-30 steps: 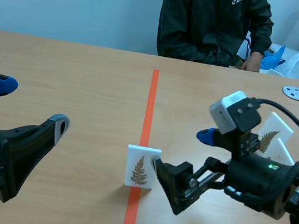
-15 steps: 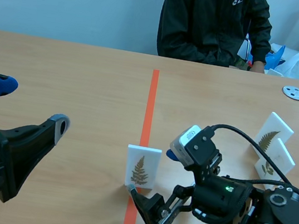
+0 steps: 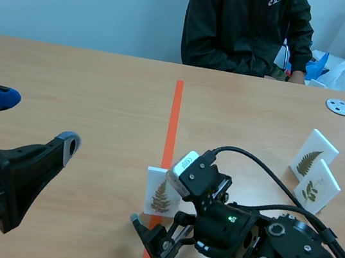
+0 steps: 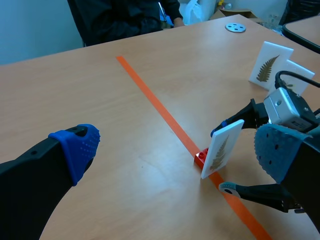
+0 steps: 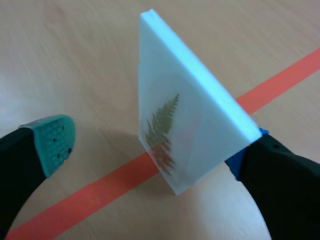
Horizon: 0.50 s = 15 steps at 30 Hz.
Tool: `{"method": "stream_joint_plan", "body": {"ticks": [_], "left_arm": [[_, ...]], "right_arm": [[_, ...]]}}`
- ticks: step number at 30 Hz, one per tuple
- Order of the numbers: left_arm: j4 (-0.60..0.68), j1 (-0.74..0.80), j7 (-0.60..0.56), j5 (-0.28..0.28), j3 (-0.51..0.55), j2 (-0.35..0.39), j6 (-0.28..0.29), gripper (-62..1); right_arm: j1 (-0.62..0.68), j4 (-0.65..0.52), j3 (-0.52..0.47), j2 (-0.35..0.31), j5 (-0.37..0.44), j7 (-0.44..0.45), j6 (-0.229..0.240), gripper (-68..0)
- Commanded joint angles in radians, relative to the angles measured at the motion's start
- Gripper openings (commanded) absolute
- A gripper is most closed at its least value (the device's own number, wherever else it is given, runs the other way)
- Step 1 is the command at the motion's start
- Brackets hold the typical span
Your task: Sort the leaf by its shape. The table is split by an orange tape line. A compound leaf with several leaflets goes to the left side, a simple leaf with one blade goes to the right side. Return to the home posture when a red brick is placed on the table.
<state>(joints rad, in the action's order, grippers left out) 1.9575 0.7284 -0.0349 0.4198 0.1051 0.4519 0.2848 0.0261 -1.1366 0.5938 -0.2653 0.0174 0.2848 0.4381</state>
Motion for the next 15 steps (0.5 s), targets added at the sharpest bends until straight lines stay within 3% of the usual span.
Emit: {"method": "stream_joint_plan", "body": {"ticks": [1, 8, 12, 15], "left_arm": [[0.012, 0.000, -0.017, 0.006, 0.005, 0.000, 0.002, 1.4], [0.012, 0.000, -0.018, 0.006, 0.005, 0.000, 0.002, 1.4], [0.012, 0.000, -0.018, 0.006, 0.005, 0.000, 0.002, 1.4], [0.012, 0.000, -0.018, 0.006, 0.005, 0.000, 0.002, 1.4]], "right_arm": [[-0.015, -0.016, 0.000, -0.003, 0.008, 0.016, -0.009, -18.5], [-0.014, -0.016, 0.002, -0.003, 0.008, 0.011, -0.012, -39.9], [-0.014, -0.016, 0.002, -0.003, 0.008, 0.009, -0.012, -44.5], [-0.014, -0.016, 0.002, -0.003, 0.008, 0.009, -0.012, -51.9]]}}
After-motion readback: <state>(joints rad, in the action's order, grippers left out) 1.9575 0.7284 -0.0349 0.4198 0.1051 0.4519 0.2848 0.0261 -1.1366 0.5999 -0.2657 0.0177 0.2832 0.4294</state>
